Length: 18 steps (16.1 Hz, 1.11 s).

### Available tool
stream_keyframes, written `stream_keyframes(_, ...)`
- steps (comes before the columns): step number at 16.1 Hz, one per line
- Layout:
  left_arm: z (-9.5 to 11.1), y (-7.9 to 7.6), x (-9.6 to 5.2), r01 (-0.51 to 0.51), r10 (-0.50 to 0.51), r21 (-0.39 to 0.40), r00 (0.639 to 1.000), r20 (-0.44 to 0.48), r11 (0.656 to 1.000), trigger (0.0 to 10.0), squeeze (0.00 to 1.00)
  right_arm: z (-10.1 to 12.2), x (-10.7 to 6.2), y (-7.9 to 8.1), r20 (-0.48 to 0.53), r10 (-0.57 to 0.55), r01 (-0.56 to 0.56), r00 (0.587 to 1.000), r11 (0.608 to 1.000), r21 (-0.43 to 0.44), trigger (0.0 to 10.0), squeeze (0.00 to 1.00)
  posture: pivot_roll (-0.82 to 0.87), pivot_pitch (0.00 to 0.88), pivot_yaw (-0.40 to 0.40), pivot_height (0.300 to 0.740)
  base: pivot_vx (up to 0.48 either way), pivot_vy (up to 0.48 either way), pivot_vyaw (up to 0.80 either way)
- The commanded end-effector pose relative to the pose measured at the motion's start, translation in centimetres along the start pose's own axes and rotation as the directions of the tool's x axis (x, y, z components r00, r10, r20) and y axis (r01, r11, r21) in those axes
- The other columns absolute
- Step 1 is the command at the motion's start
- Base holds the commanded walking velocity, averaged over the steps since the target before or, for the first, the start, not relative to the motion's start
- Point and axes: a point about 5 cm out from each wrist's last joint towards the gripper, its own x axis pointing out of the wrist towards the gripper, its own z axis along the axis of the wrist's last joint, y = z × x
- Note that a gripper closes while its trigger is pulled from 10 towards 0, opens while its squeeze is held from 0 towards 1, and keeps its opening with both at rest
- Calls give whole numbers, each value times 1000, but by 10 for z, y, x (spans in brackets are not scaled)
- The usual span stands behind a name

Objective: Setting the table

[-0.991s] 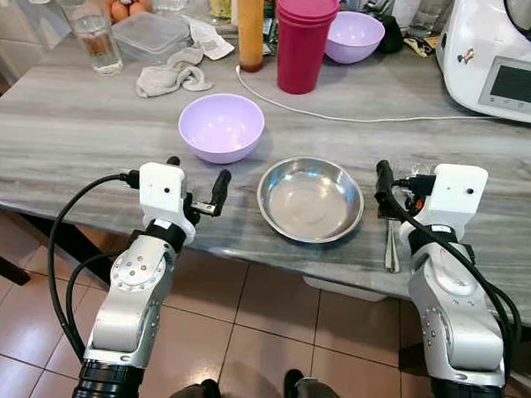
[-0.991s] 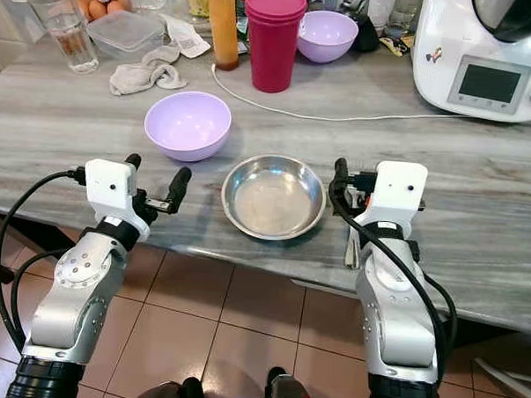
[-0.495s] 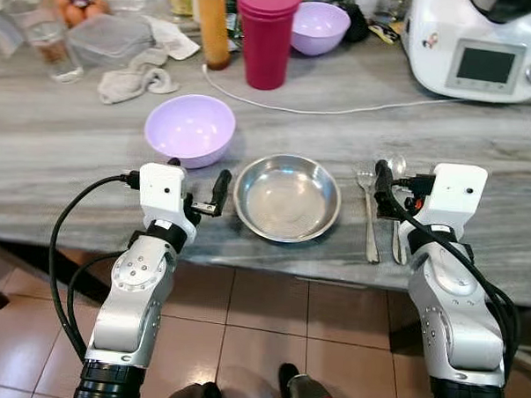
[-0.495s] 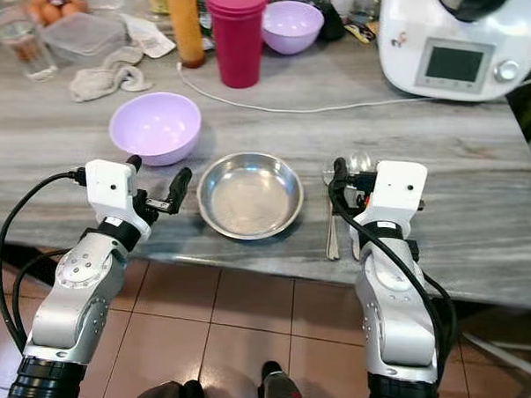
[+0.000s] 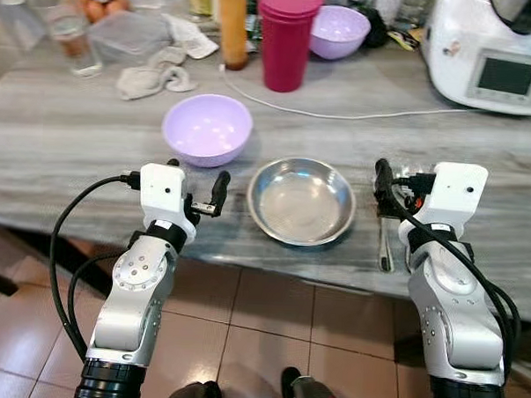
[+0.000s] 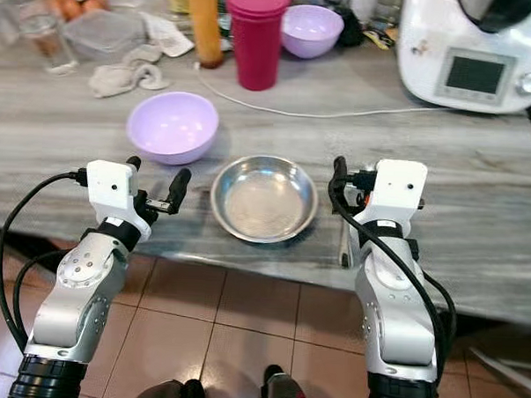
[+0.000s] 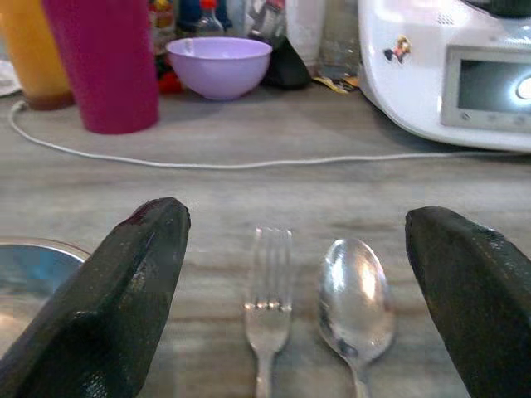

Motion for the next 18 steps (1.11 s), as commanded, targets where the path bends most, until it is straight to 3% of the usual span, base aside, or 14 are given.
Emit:
stream_keyframes(1,-3,2,-1,-7,8,10,1000,-17,1000,10000,0,2,0,-2,8,-11,11,1000,1000,-11,10000,0,-227,194,31,740,0,0,0)
stream_keyframes(16,-3,2,-1,-8,8,10,1000,-17,1000,10000,0,2,0,-2,9,-11,11,1000,1000,-12,10000,0,-227,194,31,740,0,0,0)
stream_keyframes(18,-5,4,-2,-26,27,30,999,-33,999,10000,0,-2,0,-2,-12,-10,10,1000,1000,4,10000,0,-227,199,30,740,0,0,-800)
